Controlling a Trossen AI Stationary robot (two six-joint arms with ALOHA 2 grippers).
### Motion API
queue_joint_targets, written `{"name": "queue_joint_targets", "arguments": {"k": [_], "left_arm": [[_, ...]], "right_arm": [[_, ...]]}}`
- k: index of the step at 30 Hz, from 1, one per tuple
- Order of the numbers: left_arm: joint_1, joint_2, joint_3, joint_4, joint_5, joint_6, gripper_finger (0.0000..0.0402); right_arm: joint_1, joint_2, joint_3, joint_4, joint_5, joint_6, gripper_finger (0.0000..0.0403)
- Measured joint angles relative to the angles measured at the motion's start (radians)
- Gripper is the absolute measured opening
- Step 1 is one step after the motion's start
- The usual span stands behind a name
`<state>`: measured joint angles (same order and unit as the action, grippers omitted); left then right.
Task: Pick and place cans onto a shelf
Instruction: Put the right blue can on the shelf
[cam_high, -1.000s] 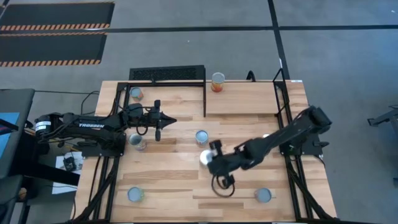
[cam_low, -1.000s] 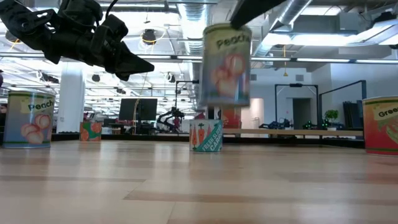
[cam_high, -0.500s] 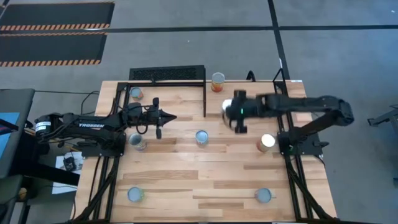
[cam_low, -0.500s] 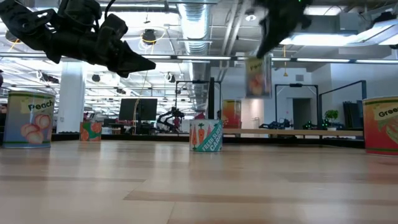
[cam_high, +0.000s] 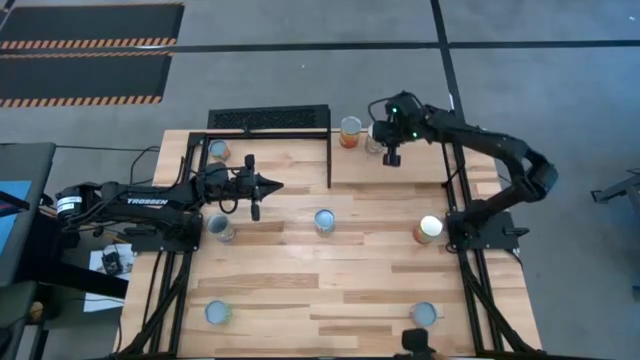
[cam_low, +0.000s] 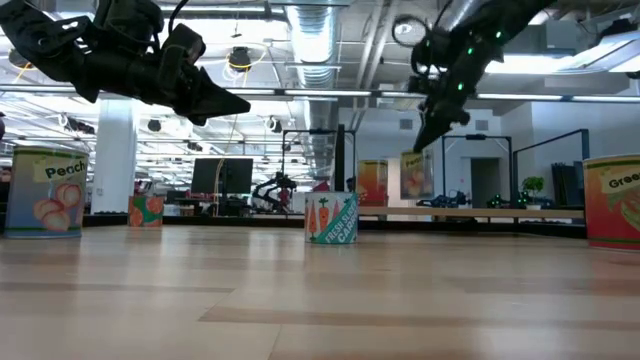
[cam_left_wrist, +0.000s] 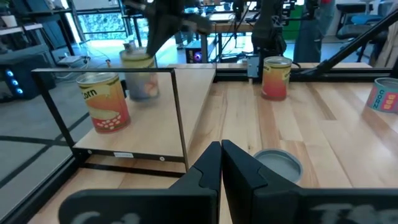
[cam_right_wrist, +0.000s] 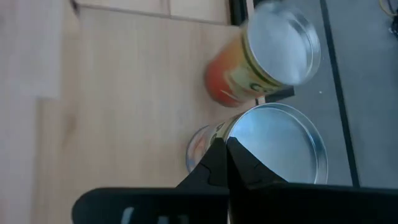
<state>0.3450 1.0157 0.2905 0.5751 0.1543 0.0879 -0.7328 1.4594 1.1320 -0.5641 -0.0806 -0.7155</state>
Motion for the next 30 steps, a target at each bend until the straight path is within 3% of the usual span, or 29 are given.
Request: {"name": "queue_joint_targets", "arguments": {"k": [12, 30], "left_arm": [[0.0, 0.0, 0.0, 0.008, -0.005, 0.0, 0.0002], [0.0, 0.0, 0.0, 0.01, -0.009, -0.03, 0.0002]], "right_arm": [[-0.062, 0.112, 0.05, 0.038, -0.034, -0.08, 0.0007], [-0.067, 0.089, 0.055, 0.009, -0.023, -0.079, 0.0008]]}}
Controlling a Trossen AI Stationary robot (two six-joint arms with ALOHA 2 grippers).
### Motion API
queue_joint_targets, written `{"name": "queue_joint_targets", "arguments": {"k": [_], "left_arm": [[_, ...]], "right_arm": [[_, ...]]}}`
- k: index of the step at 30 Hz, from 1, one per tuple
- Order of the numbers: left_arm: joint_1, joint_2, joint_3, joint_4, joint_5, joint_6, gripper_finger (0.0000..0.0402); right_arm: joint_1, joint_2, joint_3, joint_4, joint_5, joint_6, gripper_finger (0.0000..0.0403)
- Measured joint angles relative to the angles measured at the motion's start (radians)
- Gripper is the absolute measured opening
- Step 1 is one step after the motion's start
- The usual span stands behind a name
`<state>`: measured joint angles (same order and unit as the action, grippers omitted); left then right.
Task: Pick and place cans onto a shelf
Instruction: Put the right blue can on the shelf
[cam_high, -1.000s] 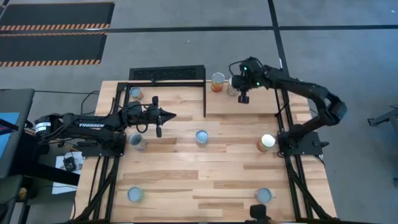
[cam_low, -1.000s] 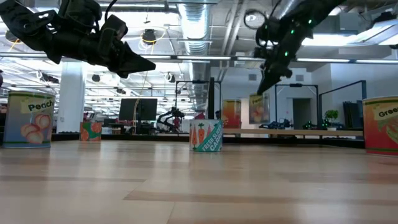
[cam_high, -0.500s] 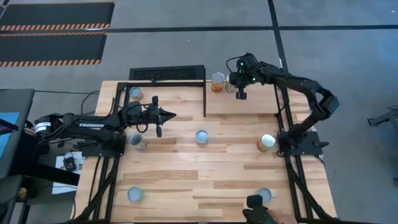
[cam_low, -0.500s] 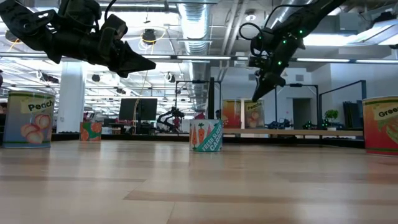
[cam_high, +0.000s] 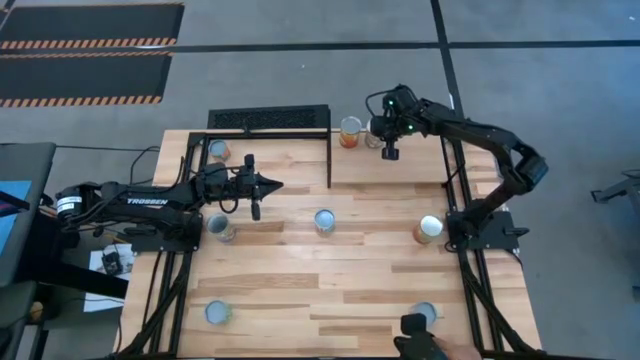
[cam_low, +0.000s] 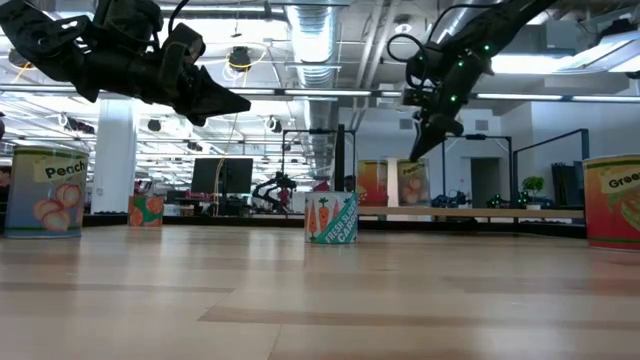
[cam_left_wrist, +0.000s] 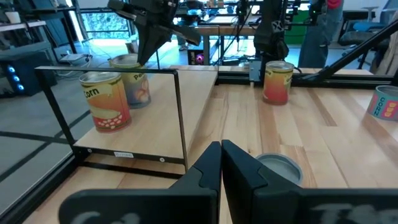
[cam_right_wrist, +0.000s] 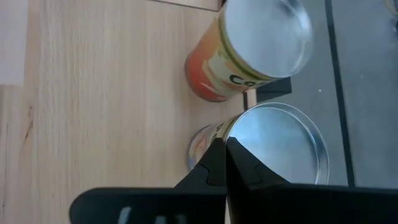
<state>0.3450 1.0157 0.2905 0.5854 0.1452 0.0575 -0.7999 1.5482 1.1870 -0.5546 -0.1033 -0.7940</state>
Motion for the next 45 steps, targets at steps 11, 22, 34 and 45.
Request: {"name": "queue_joint_targets", "arguments": {"k": [11, 22, 34, 45], "left_arm": [[0.0, 0.0, 0.0, 0.005, 0.0, 0.003, 0.0002], [0.0, 0.0, 0.0, 0.004, 0.001, 0.006, 0.0002], [0.0, 0.0, 0.0, 0.004, 0.002, 0.006, 0.0002], [0.0, 0.0, 0.0, 0.004, 0.002, 0.006, 0.0002]], "right_arm": [[-0.016, -0.005, 0.0, 0.006, -0.003, 0.025, 0.001], [-0.016, -0.005, 0.0, 0.009, -0.005, 0.094, 0.0019], [-0.016, -0.005, 0.0, 0.012, -0.004, 0.161, 0.0052], [-0.016, -0.005, 0.001, 0.02, -0.001, 0.163, 0.0056]]}}
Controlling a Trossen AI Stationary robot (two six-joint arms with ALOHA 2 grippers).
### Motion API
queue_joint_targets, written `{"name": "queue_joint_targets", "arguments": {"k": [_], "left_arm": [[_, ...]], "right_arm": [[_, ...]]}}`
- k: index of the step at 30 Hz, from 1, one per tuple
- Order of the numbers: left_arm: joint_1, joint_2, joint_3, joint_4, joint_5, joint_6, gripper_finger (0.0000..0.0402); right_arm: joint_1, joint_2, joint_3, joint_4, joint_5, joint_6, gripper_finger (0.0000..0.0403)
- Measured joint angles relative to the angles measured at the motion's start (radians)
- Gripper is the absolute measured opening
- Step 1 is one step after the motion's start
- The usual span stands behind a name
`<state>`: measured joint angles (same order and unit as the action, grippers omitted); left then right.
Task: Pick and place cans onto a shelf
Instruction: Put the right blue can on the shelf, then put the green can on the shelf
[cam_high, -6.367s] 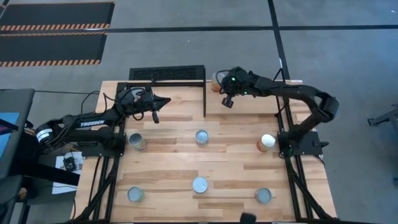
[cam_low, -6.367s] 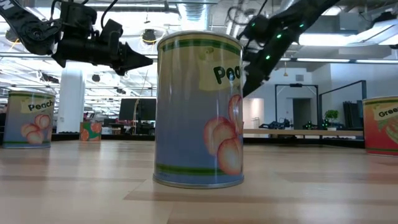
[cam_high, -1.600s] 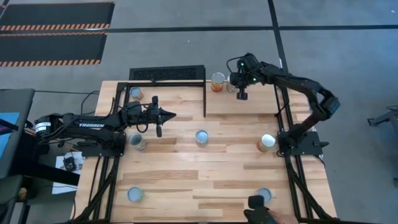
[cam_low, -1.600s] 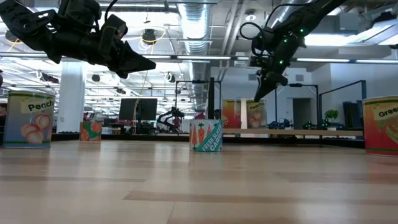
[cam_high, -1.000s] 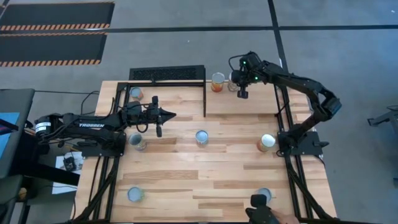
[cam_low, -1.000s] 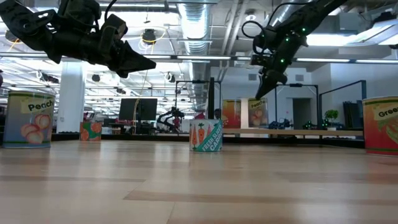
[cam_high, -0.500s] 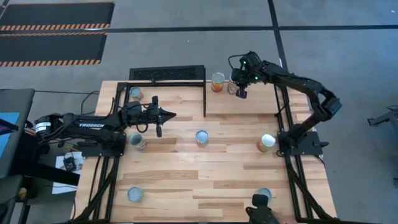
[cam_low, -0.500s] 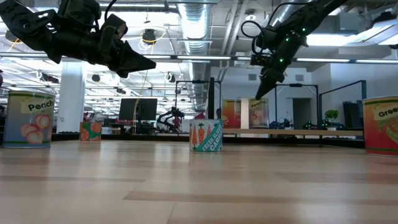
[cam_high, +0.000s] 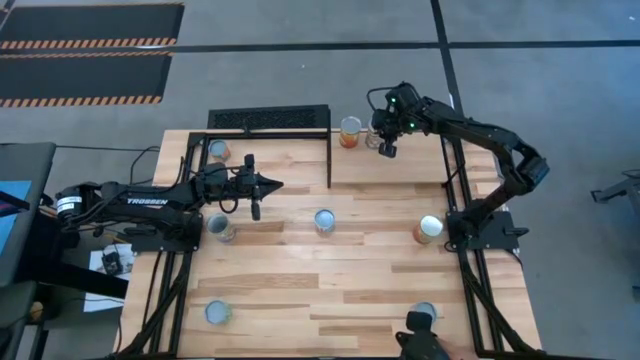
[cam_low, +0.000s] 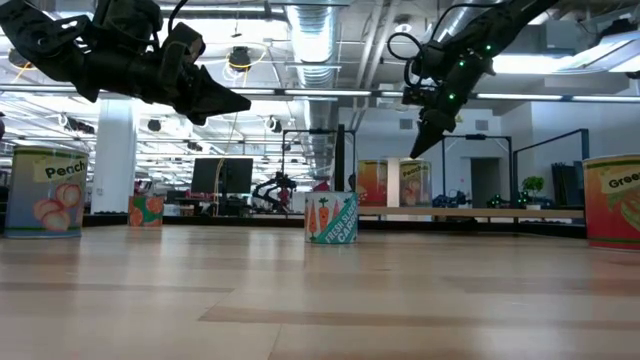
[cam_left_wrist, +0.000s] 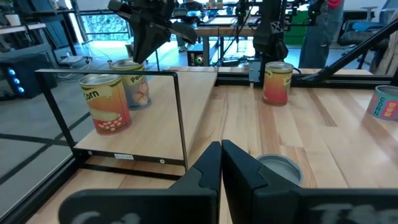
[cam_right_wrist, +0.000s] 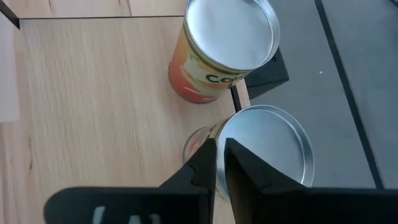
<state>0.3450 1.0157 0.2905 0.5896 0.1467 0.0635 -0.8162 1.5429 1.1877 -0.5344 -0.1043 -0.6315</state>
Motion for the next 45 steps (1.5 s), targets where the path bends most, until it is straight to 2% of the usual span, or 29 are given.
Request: {"name": "queue_joint_targets", "arguments": {"k": [4, 10, 16, 20, 23, 25, 28, 30, 36, 40, 45], "left_arm": [[0.0, 0.0, 0.001, 0.003, 0.0, 0.0, 0.0002], [0.007, 0.0, 0.053, -0.04, -0.028, -0.02, 0.0002], [0.065, 0.0, 0.161, -0.283, -0.038, -0.007, 0.0002], [0.12, 0.0, 0.245, -0.5, -0.064, 0.021, 0.0002], [0.164, 0.0, 0.313, -0.724, -0.134, 0.064, 0.0002], [0.196, 0.0, 0.355, -0.866, -0.224, 0.074, 0.0002], [0.251, 0.0, 0.391, -1.024, -0.377, 0.057, 0.0002], [0.301, 0.0, 0.403, -1.104, -0.425, 0.029, 0.0002], [0.466, 0.001, 0.404, -1.17, -0.395, -0.024, 0.0015], [0.541, 0.004, 0.404, -1.161, -0.386, -0.009, 0.0055], [0.598, 0.088, 0.405, -1.148, -0.305, 0.001, 0.0106]], "right_arm": [[0.005, -0.018, 0.0, 0.027, 0.005, -0.005, 0.005], [0.026, -0.142, 0.001, 0.05, -0.004, 0.003, 0.0008], [0.073, -0.289, -0.138, 0.212, -0.144, 0.077, 0.0005], [0.127, -0.374, -0.286, 0.383, -0.166, 0.134, 0.0007], [0.178, -0.434, -0.382, 0.471, -0.163, 0.16, 0.0005], [0.212, -0.478, -0.43, 0.512, -0.159, 0.175, 0.0004], [0.259, -0.541, -0.483, 0.549, -0.158, 0.205, 0.0005], [0.288, -0.579, -0.509, 0.563, -0.156, 0.213, 0.0008], [0.369, -0.632, -0.525, 0.577, -0.108, 0.211, 0.0007], [0.401, -0.632, -0.525, 0.578, -0.095, 0.205, 0.0008], [0.421, -0.607, -0.525, 0.587, -0.095, 0.205, 0.0009]]}}
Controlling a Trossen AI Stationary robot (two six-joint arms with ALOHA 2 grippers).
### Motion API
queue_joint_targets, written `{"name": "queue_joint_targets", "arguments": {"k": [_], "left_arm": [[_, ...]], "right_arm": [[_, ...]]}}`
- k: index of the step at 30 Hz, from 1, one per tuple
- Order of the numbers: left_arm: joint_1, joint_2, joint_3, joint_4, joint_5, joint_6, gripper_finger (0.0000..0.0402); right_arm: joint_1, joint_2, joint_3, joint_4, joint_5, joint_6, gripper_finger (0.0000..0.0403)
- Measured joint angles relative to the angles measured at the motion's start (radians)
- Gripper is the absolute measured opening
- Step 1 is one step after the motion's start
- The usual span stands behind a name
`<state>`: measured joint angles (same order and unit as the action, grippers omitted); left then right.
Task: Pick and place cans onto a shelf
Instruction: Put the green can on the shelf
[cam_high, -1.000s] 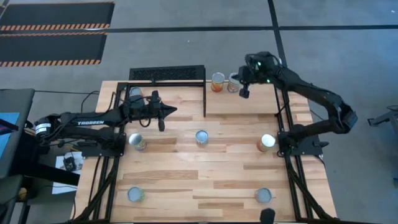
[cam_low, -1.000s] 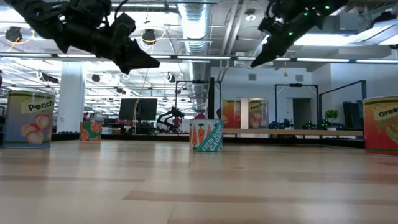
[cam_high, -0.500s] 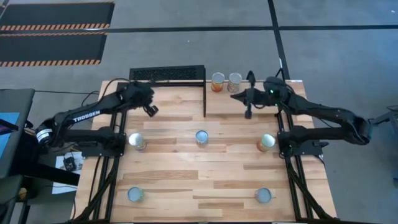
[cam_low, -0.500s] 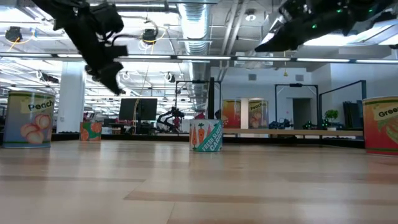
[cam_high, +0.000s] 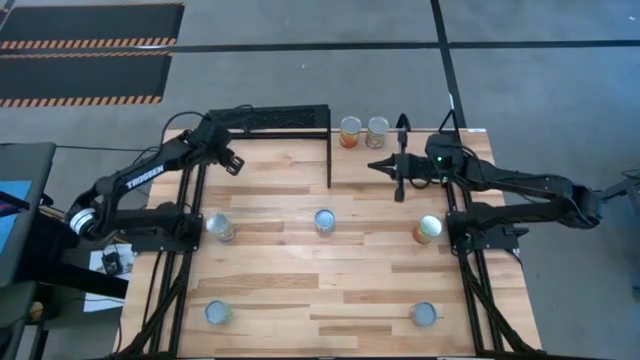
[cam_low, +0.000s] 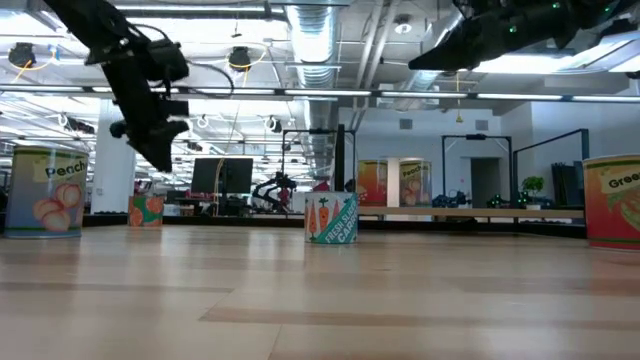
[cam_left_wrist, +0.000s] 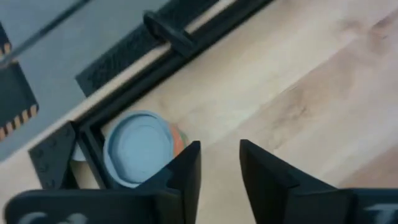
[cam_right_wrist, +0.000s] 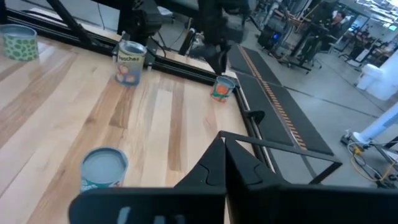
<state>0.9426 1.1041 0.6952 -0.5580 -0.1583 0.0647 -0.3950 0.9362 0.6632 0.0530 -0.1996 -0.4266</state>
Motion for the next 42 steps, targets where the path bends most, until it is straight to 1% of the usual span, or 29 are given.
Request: {"name": "queue_joint_targets", "arguments": {"k": [2, 3, 7, 11, 13, 18, 21, 23, 25, 29, 30, 33, 36, 39, 42], "left_arm": [[0.007, 0.059, 0.001, 0.015, -0.015, 0.0, 0.0118], [0.009, 0.089, 0.007, 0.011, -0.038, 0.0, 0.0123], [0.009, 0.202, 0.057, 0.006, -0.179, -0.004, 0.0135], [0.009, 0.286, 0.095, -0.002, -0.263, -0.005, 0.0141], [0.009, 0.323, 0.104, 0.002, -0.281, 0.002, 0.0142], [0.008, 0.397, 0.109, 0.032, -0.283, 0.045, 0.0142], [0.008, 0.414, 0.117, 0.044, -0.273, 0.061, 0.0134], [0.008, 0.419, 0.12, 0.042, -0.271, 0.078, 0.0118], [0.008, 0.419, 0.121, 0.039, -0.259, 0.098, 0.0091], [0.007, 0.415, 0.124, 0.039, -0.223, 0.136, 0.0019], [0.003, 0.415, 0.125, 0.039, -0.213, 0.142, 0.0012], [-0.016, 0.401, 0.124, 0.014, -0.183, 0.159, 0.0012], [-0.065, 0.35, 0.121, -0.047, -0.096, 0.159, 0.0006], [-0.141, 0.262, 0.12, -0.089, -0.011, 0.156, 0.0005], [-0.262, 0.157, 0.12, -0.128, 0.029, 0.154, 0.0005]], "right_arm": [[0.004, 0.012, 0.0, 0.005, 0.0, 0.0, 0.001], [0.004, 0.016, 0.0, 0.011, 0.0, 0.0, 0.001], [0.01, 0.033, 0.0, 0.016, 0.014, 0.0, 0.001], [0.01, 0.033, 0.0, 0.014, 0.018, 0.0, 0.001], [0.011, 0.033, 0.0, 0.011, 0.018, 0.001, 0.001], [0.027, 0.033, 0.0, 0.012, 0.018, 0.001, 0.001], [0.048, 0.033, 0.0, 0.011, 0.018, 0.001, 0.001], [0.064, 0.033, 0.0, 0.012, 0.018, 0.001, 0.001], [0.078, 0.033, 0.0, 0.012, 0.018, 0.001, 0.001], [0.099, 0.033, 0.0, 0.012, 0.018, 0.001, 0.001], [0.103, 0.033, 0.0, 0.012, 0.018, 0.001, 0.001], [0.113, 0.033, 0.0, 0.013, 0.018, 0.001, 0.001], [0.115, 0.033, 0.0, 0.013, 0.018, 0.002, 0.0011], [0.115, 0.033, 0.0, 0.016, 0.018, 0.023, 0.0011], [0.123, 0.033, 0.0, 0.015, 0.022, 0.052, 0.0011]]}}
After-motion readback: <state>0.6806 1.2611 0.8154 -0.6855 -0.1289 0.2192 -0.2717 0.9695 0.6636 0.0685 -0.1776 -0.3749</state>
